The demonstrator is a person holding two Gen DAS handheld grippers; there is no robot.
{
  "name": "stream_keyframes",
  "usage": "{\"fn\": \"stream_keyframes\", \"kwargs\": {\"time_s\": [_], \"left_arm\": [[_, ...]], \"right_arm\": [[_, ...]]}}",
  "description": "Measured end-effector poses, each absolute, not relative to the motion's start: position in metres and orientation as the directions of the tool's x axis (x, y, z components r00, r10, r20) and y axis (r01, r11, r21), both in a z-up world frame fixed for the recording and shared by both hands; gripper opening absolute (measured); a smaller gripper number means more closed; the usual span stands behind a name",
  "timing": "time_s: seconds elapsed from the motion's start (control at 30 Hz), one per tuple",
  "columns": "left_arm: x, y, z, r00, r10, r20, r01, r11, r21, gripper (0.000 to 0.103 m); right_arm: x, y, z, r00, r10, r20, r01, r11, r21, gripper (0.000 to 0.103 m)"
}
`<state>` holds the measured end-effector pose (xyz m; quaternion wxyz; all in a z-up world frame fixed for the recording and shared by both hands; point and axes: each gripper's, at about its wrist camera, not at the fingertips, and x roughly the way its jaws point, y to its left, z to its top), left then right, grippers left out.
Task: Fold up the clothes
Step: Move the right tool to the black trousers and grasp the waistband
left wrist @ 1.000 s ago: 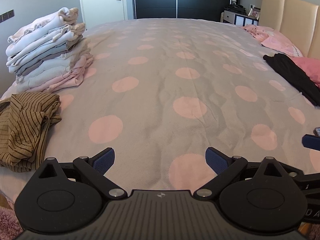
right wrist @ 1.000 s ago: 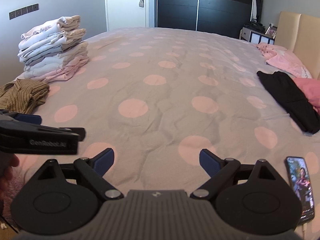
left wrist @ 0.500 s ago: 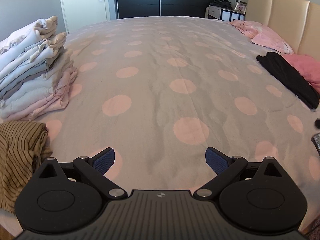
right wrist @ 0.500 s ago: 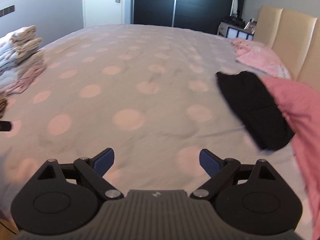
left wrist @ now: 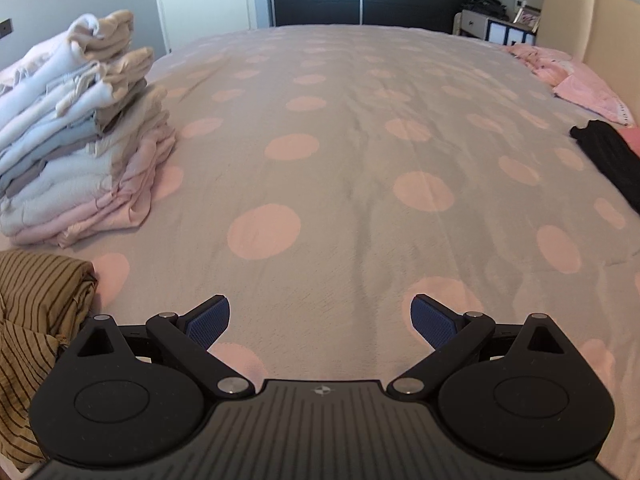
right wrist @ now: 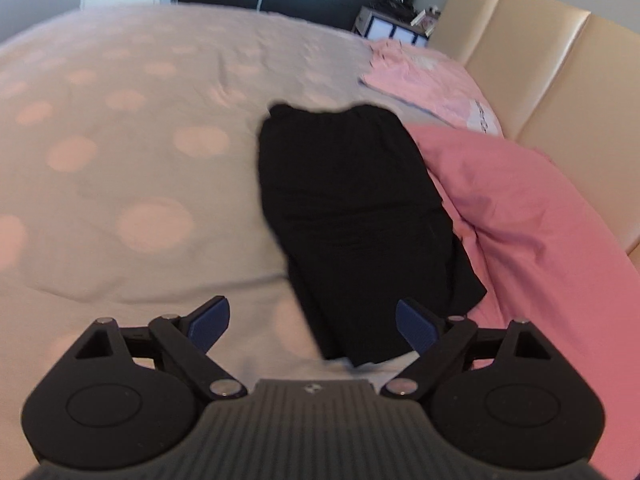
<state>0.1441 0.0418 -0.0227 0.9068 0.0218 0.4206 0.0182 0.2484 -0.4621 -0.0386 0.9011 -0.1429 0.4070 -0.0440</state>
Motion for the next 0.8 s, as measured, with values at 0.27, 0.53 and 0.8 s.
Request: {"fn": "stream_keyframes", "kwargs": {"time_s": [0.27,0.53,0.8], "left_arm": [[0.166,0.033,-0.048,0.597,0.081,-0.798,-0.021,0.996,0.085,0.099],[0.172,0.022,-0.062,0.578,0.079,-0.812,0.015,0.994,0.107,0.099],[0.163,0.022,-0.045,0.611,0.062,-0.789,0.023,0.995,0.096,0.098]], "right_arm": [[0.299,-0.485,-0.089,0.639,-0.290,-0.713,-0.070,0.901,-0.429,0.086],[0.328,-0.476,-0.099,0.649,-0.317,-0.692,-0.064,0.883,-0.465,0.013],[0.320,-0.434,-0.058,0.655,-0.301,-0.694,-0.105,0.872,-0.477,0.004]]}}
